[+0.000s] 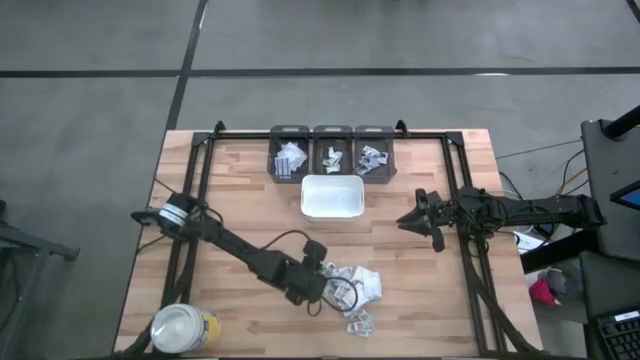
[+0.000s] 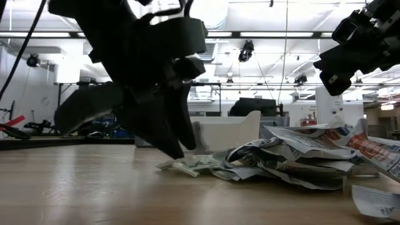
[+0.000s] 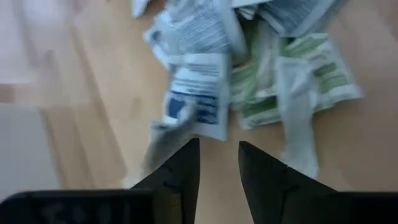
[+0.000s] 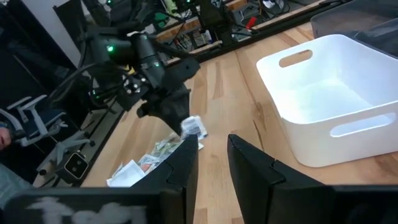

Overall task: Pick & Place First Aid Supplies
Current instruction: Put the white alcohol pad into the right black bin

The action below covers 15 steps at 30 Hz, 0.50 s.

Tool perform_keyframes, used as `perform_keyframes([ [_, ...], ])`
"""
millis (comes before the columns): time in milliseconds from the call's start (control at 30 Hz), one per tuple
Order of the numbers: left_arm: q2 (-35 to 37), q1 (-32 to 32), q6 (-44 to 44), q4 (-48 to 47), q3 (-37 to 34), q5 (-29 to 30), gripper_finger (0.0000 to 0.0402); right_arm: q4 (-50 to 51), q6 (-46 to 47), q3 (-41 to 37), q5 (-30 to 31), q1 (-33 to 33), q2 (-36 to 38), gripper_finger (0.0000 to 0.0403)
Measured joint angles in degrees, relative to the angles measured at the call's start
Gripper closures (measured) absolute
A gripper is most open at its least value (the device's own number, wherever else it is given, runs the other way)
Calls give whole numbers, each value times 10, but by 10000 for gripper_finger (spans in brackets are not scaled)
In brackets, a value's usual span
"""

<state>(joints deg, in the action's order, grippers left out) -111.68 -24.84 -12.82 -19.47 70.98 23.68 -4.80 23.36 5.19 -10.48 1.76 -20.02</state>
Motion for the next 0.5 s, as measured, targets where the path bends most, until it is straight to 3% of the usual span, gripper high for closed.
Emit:
perform_keyframes([
  [100, 0, -8, -7, 0, 0, 32, 287, 0, 0, 0, 0, 0, 0, 323],
  [367, 1, -15, -6, 4, 0, 35, 287, 0, 0, 0, 0, 0, 0, 335],
  [500, 2, -17, -6, -4, 0, 70, 287, 0, 0, 0, 0, 0, 0, 329],
])
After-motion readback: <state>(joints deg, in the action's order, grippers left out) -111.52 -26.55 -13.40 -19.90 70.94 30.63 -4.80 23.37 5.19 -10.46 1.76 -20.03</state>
